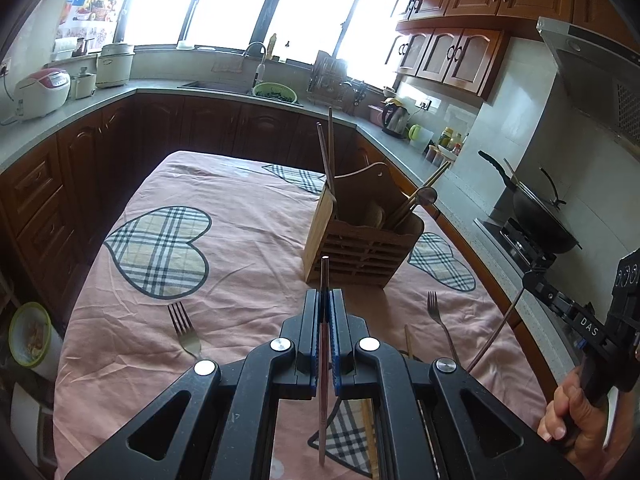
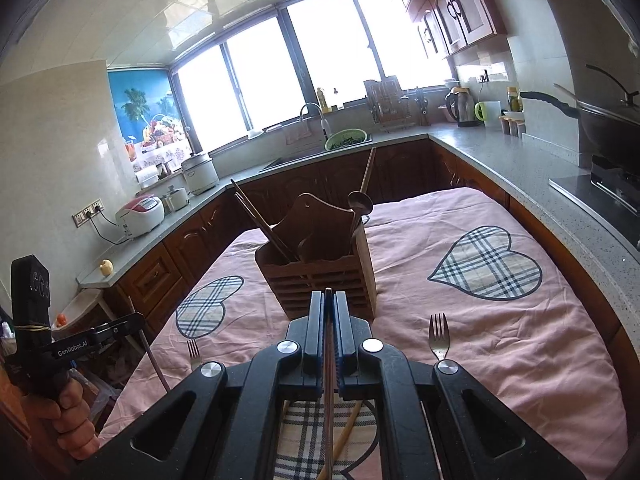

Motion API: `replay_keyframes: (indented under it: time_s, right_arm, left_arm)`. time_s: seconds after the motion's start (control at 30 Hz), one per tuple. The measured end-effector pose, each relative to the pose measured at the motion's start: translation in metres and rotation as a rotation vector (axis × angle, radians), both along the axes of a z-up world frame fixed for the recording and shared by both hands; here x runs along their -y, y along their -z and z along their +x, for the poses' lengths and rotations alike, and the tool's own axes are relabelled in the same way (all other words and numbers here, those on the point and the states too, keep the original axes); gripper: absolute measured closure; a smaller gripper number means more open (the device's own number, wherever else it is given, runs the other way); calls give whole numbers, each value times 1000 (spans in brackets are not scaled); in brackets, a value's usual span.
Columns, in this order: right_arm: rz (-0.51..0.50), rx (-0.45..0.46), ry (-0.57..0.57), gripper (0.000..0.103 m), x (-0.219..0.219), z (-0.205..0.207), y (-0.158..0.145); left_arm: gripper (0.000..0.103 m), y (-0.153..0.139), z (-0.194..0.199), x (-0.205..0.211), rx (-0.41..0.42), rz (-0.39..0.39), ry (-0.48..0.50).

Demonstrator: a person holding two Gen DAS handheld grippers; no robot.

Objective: Organize utensils
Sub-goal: 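Lift both chopsticks upright and carry them over the wooden holder, then lower the chopsticks into the holder slots and open both tools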

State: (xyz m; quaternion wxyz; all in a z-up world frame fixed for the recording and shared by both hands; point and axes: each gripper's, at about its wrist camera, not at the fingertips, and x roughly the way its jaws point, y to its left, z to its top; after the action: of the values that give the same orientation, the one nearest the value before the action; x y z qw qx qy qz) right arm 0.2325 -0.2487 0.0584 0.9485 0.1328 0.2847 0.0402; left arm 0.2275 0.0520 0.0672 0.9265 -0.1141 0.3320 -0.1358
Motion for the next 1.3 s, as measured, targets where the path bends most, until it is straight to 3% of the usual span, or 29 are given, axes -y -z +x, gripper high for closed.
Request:
replay_keyframes:
  time_s: [0.7, 1.3]
  right_arm:
    - [-4, 81, 3, 99, 0, 4, -25]
    - [26, 191, 24, 99, 12, 52, -57]
  left_arm:
    - [100, -19, 4, -13, 76, -60, -13]
    - [100, -45, 61, -9, 187, -105, -35]
